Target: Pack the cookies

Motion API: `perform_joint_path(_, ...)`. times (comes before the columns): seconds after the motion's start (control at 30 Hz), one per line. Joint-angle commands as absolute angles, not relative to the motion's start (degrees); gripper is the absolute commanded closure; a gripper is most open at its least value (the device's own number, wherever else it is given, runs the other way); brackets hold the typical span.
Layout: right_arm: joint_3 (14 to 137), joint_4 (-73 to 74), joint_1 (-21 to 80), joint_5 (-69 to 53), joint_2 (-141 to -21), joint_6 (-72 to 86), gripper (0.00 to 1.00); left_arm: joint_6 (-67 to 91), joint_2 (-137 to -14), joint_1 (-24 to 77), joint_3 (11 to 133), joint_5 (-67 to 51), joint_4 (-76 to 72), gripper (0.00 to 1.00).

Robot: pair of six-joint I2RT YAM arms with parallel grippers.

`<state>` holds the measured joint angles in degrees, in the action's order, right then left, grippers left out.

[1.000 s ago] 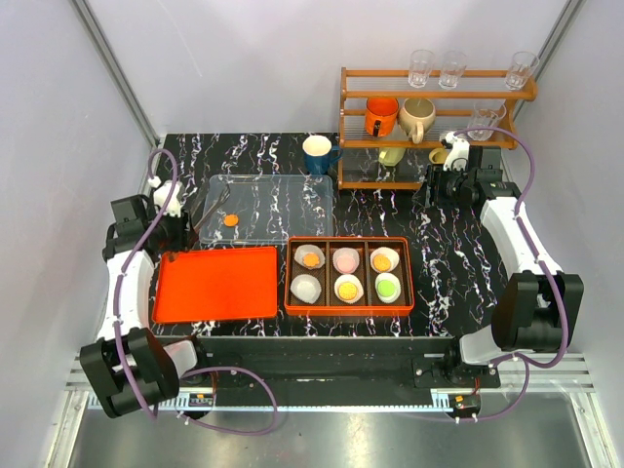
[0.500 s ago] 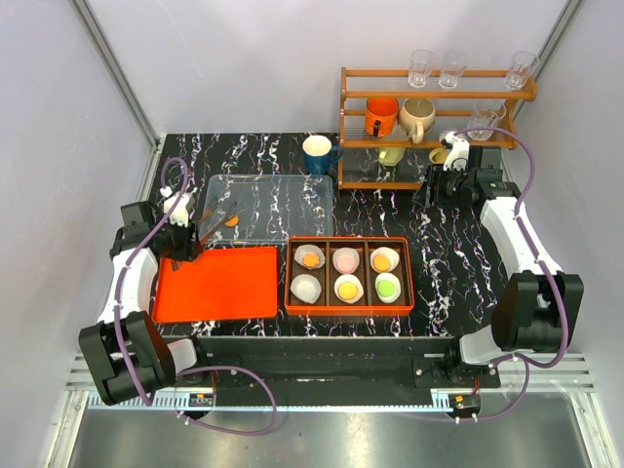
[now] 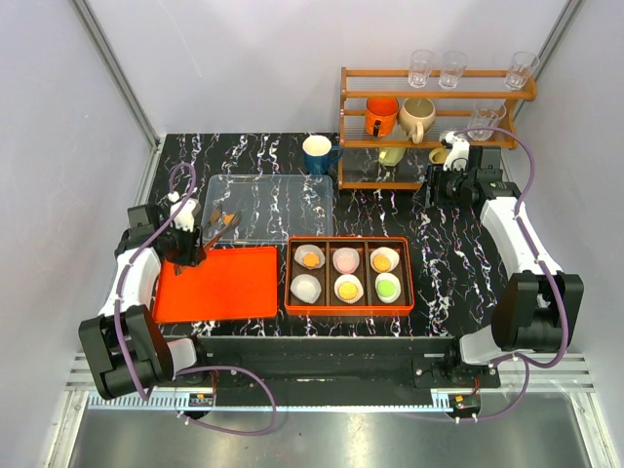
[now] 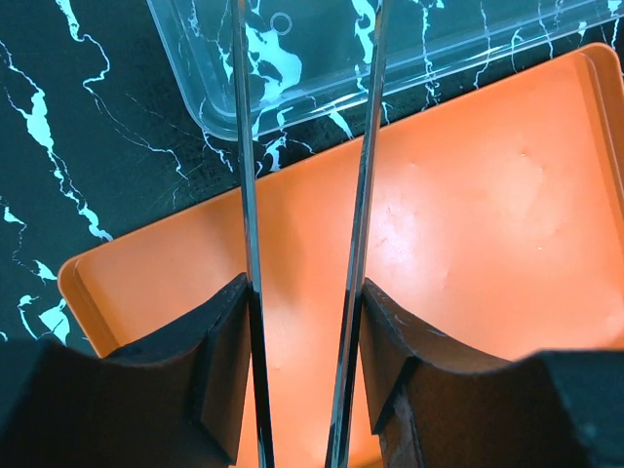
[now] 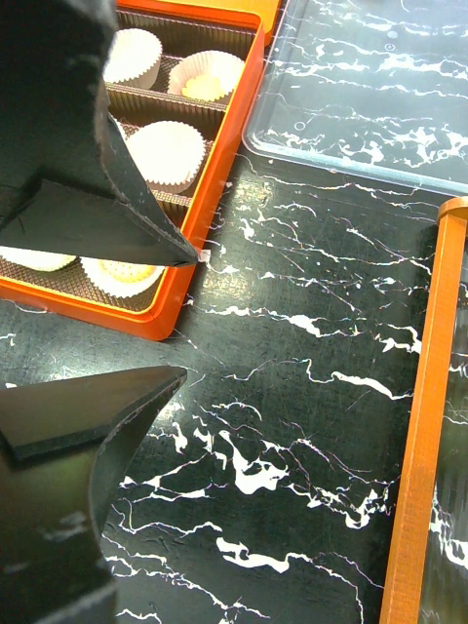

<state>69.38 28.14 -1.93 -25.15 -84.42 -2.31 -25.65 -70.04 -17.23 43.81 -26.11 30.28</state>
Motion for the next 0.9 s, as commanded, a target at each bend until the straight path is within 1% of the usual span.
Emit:
perform_joint_path(0.0, 70.0, 26.8, -2.2, -26.1, -84.4, -3.0, 0.46, -27.1, -70.7, -17.1, 43.8, -25.6, 27.9, 0.53)
perform_joint_path(0.43, 70.0, 26.9, -2.2, -26.1, -84.6, -3.0, 0.46, -27.3, -72.2, -17.1, 43.9, -24.7, 27.9, 0.53)
perform_joint_path(0.87, 70.1, 26.9, -2.2, -26.1, -84.5, -3.0, 0.46, -27.7, -74.6, -16.4, 45.6, -24.5, 29.8, 0.56)
